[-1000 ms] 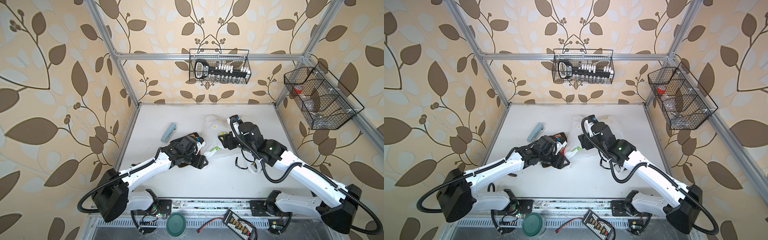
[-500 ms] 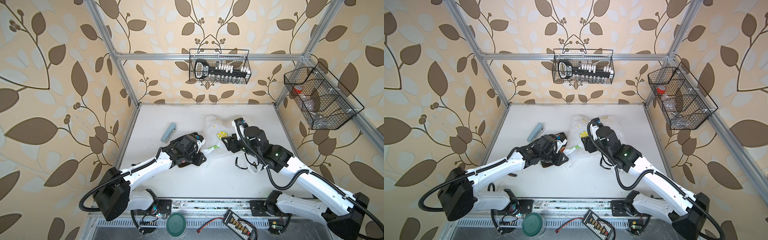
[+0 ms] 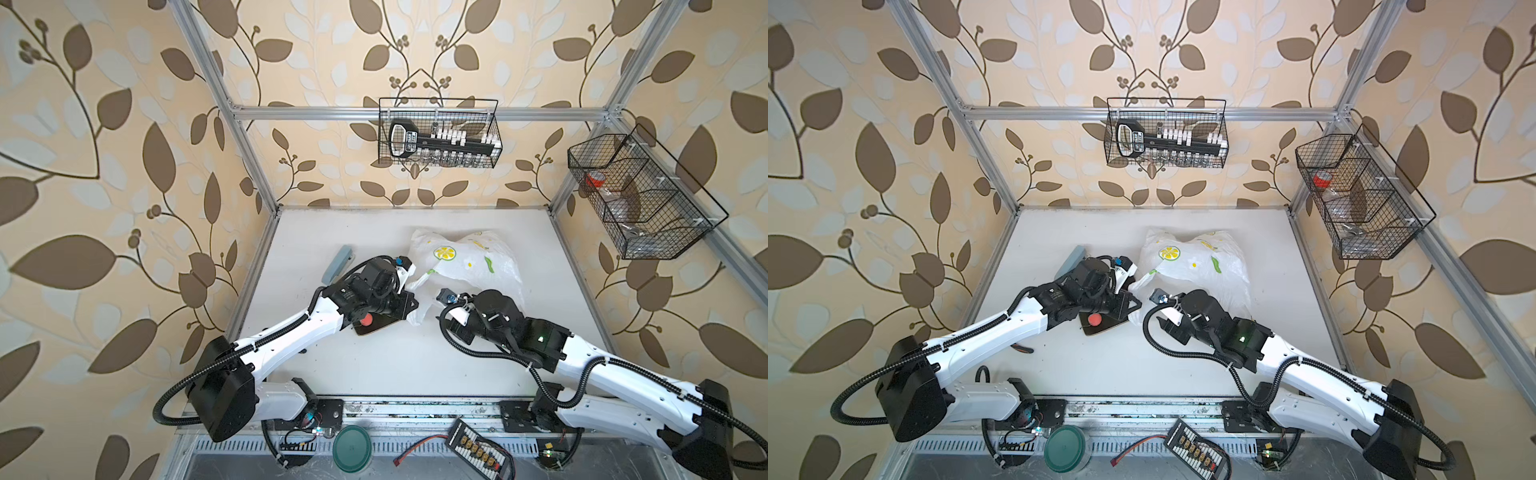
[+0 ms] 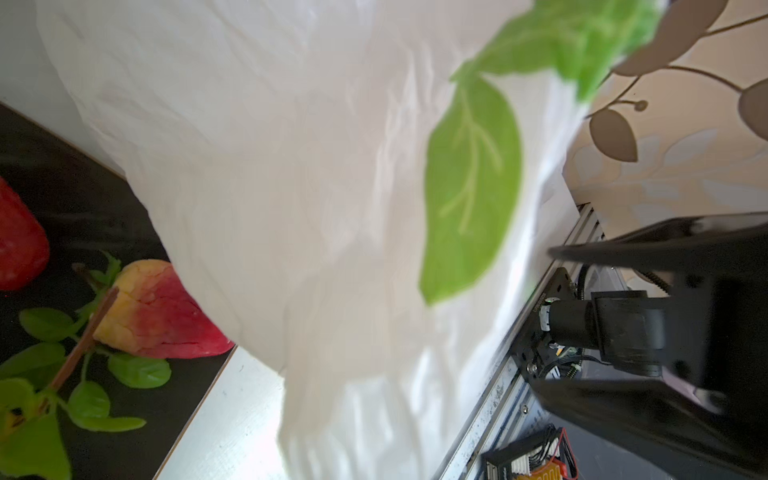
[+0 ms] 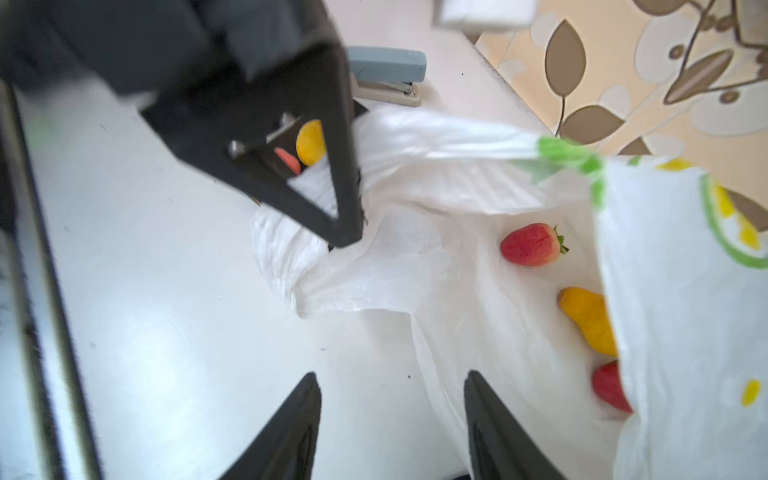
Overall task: Take the fake fruits out of the plastic bag
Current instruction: 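Reach the right gripper into the bag toward the remaining fruits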
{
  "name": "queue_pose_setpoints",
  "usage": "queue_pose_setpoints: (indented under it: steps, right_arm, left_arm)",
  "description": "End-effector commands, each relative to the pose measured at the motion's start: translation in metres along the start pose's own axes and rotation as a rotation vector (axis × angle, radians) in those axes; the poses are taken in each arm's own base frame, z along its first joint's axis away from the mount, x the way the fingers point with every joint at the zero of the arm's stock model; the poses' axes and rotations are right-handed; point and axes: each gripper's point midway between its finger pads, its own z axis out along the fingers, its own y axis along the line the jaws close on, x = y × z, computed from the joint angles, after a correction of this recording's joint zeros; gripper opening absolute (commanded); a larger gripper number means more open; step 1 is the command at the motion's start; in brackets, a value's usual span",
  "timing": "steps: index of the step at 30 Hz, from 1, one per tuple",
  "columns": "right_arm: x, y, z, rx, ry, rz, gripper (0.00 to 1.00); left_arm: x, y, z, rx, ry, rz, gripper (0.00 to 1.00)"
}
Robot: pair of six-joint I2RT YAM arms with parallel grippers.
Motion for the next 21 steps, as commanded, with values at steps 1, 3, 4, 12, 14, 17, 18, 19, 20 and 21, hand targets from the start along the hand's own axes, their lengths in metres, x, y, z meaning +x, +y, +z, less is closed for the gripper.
queue_pose_setpoints:
  steps: [1, 3, 4, 12, 14, 17, 18, 19, 20, 21]
  right_arm:
    - [-0.002, -0.021, 0.009, 0.148, -0.011, -0.226, 0.5]
    - [-0.004, -0.032, 0.013, 0.227, -0.025, -0.268, 0.48]
    - [-0.006, -0.036, 0.016, 0.256, -0.031, -0.28, 0.48]
    - [-0.006, -0.046, 0.029, 0.295, -0.044, -0.295, 0.44]
    - [0.001, -0.048, 0.037, 0.309, -0.016, -0.326, 0.42]
    - [0.011, -0.049, 0.051, 0.324, 0.025, -0.375, 0.39]
    - [0.014, -0.051, 0.056, 0.332, 0.034, -0.374, 0.38]
    - [0.015, -0.055, 0.06, 0.341, 0.037, -0.358, 0.38]
    - [0.018, -0.06, 0.065, 0.347, 0.048, -0.333, 0.37]
    - [0.02, -0.064, 0.071, 0.35, 0.064, -0.315, 0.36]
  left_arm:
    - [-0.013, -0.021, -0.013, 0.05, -0.031, 0.021, 0.0]
    - [-0.012, -0.021, -0.014, 0.049, -0.031, 0.02, 0.0]
    - [-0.013, -0.021, -0.014, 0.048, -0.032, 0.021, 0.0]
    - [-0.016, -0.023, -0.016, 0.048, -0.037, 0.024, 0.0]
    - [-0.017, -0.023, -0.016, 0.051, -0.041, 0.022, 0.0]
    - [-0.019, -0.027, -0.017, 0.068, -0.046, 0.018, 0.0]
    - [-0.019, -0.028, -0.017, 0.071, -0.046, 0.016, 0.0]
    - [-0.02, -0.029, -0.018, 0.072, -0.048, 0.016, 0.0]
    - [-0.021, -0.03, -0.019, 0.073, -0.05, 0.018, 0.0]
    - [-0.021, -0.03, -0.02, 0.071, -0.052, 0.017, 0.0]
